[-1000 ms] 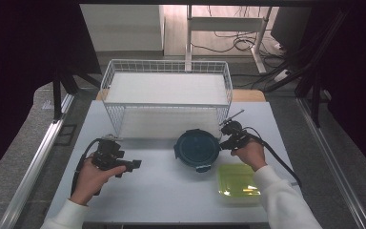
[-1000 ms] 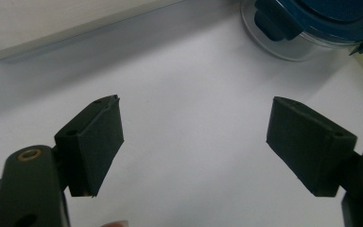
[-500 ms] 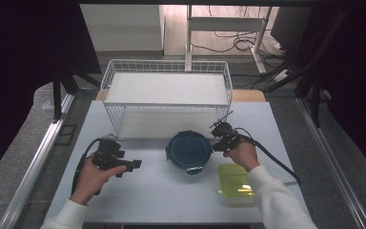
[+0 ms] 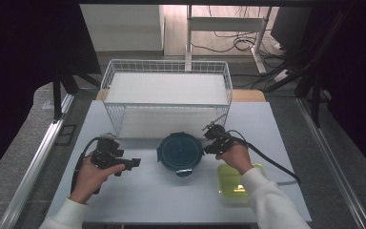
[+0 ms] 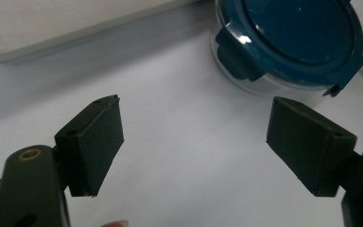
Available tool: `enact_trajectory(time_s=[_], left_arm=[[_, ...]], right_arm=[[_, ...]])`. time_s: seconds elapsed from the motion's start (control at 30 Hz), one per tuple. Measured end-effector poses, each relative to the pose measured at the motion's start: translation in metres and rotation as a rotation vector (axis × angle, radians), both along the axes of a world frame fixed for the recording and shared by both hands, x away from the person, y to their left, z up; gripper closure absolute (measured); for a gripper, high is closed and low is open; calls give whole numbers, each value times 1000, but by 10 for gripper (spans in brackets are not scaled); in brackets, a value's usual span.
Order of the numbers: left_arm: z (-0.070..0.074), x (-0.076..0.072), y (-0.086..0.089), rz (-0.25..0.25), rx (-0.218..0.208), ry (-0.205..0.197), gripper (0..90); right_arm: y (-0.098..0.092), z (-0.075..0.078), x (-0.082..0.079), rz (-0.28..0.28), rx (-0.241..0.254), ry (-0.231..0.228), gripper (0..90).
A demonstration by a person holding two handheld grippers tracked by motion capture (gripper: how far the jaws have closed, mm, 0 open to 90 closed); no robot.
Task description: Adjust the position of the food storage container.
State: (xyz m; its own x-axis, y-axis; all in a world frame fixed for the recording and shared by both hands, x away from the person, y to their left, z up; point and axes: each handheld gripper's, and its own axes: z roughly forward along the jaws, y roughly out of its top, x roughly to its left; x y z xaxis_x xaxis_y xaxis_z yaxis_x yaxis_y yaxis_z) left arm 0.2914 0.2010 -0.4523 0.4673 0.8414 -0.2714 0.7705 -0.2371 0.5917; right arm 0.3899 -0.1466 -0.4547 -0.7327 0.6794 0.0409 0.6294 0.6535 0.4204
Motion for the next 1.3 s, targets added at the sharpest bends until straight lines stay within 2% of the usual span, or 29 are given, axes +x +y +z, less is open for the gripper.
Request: enact_trajectory(time_s=[0.13,0.3,0.5,0.7,0.87,0.97,1.3], left_arm=[[0,0,1,3,-1,1,190],[-1,1,1,1,-1,3,189],[-1,1,1,3,-2,4,190],[-1,2,0,3,2,7,189],[-2,3,-1,-1,3,9,189],[-2,2,0,0,4,7,189],[-1,1,3,9,-1,6,189]], right_arm=[[9,-2,-3,26,52,33,893],[10,-2,-4,25,61,31,893],[12,-5,-4,24,124,80,893],[14,-6,-3,31,150,99,893],[23,-5,-5,50,115,79,893],[33,-5,-6,72,128,98,893],[37,-6,-6,74,146,106,893]])
